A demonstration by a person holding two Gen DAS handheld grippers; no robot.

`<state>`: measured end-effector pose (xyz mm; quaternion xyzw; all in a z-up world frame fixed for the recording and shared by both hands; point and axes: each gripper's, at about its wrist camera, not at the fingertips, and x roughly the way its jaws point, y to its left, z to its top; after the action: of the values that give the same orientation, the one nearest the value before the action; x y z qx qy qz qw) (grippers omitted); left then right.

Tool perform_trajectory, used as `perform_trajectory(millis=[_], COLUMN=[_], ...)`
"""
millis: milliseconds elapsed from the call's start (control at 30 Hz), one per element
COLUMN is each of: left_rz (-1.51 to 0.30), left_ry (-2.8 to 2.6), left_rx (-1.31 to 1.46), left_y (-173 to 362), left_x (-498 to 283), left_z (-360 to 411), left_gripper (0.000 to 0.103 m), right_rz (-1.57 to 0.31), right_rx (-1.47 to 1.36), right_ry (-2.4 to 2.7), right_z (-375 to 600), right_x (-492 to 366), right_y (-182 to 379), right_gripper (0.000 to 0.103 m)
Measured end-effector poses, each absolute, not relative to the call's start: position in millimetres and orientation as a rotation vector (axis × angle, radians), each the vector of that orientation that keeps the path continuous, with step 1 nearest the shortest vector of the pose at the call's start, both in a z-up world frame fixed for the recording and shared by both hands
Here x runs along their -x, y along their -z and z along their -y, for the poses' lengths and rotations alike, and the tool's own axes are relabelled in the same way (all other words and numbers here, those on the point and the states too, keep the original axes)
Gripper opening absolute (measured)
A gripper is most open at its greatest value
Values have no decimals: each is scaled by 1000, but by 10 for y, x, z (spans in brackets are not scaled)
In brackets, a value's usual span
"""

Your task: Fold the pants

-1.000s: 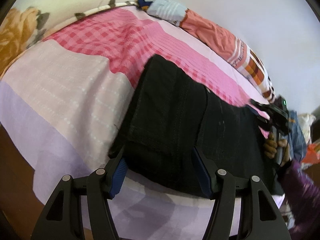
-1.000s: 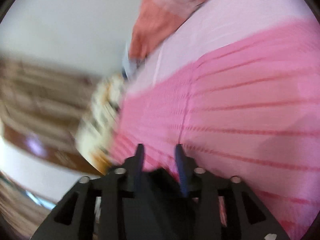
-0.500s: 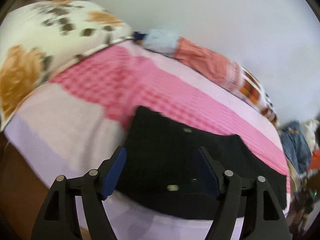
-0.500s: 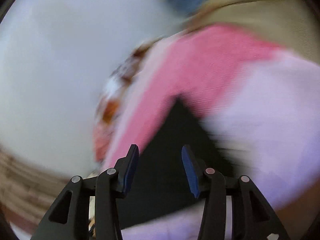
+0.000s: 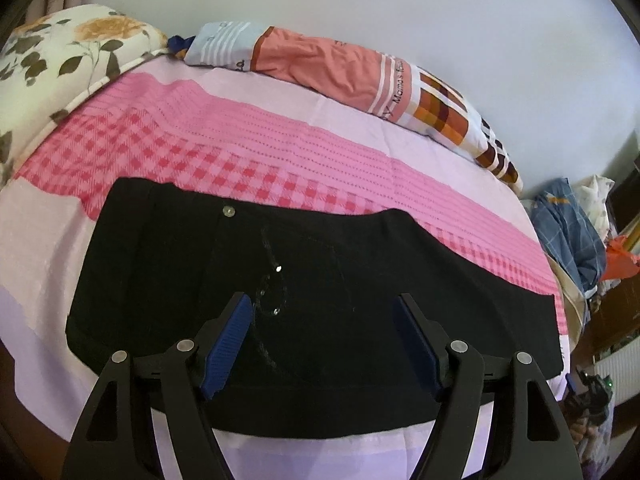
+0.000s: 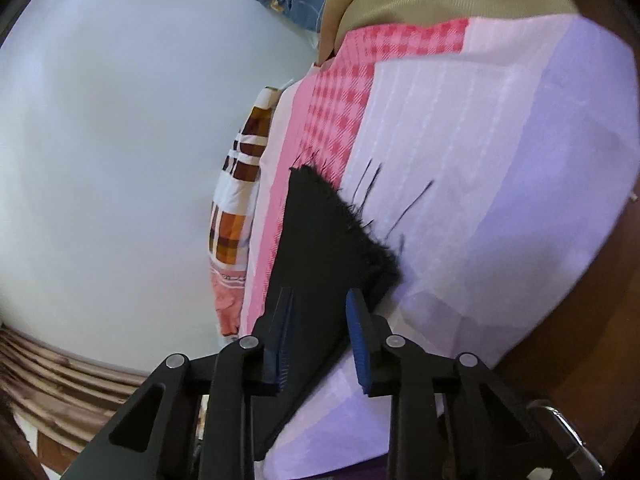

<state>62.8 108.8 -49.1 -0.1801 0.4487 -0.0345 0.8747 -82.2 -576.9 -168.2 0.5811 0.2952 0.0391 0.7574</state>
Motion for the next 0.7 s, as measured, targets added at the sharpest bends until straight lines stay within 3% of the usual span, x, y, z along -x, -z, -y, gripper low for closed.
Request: perform_trajectory(millis=[367, 467, 700], left_rz=[-962, -979, -995], left_ry=[59, 69, 75], left_rx=[402, 382, 348], left_y=[533, 553, 558], left_x=[-591, -614, -632], left_z=[-1095, -1034, -974], left_gripper=[74, 74, 74], right_rz=[-676, -698, -748], right_rx=[-1301, -1265, -1156], right_ry=[-58, -46, 21], right_z=[5761, 5731, 5617], right_x=[739, 701, 747], right_y=[1868, 1857, 1679], right_gripper=[26, 6, 4])
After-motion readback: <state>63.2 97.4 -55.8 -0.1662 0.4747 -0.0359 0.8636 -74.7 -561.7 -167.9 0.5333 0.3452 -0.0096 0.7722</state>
